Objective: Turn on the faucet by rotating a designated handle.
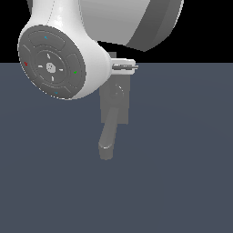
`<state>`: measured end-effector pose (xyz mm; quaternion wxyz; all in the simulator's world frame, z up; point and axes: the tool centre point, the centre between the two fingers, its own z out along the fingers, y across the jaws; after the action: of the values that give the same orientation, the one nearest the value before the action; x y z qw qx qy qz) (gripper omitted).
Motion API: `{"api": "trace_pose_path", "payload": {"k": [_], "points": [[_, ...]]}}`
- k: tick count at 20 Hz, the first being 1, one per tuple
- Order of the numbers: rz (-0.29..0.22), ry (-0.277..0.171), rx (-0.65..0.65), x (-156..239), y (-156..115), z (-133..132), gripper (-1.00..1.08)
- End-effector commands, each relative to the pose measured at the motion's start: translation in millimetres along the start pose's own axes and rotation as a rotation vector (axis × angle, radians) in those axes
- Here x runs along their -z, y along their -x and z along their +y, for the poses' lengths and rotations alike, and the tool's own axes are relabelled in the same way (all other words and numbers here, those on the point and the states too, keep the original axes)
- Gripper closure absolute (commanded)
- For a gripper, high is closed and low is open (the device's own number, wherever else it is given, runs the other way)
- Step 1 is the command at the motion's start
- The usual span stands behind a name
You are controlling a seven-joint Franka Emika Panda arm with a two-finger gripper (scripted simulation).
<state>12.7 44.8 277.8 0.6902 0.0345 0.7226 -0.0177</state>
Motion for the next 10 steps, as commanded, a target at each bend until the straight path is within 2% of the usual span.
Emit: {"api": "trace_pose_path", "payload": {"k": [1, 6, 7, 10], "points": [[-0.039, -0.014, 0.006, -8, 21, -19, 1.08], [-0.046, -0.014, 0.005, -9, 28, -35, 1.08], [-0.028, -0.024, -0.029, -1, 8, -24, 1.08], [-0.031, -0.022, -0.024, -2, 8, -35, 1.08]]}}
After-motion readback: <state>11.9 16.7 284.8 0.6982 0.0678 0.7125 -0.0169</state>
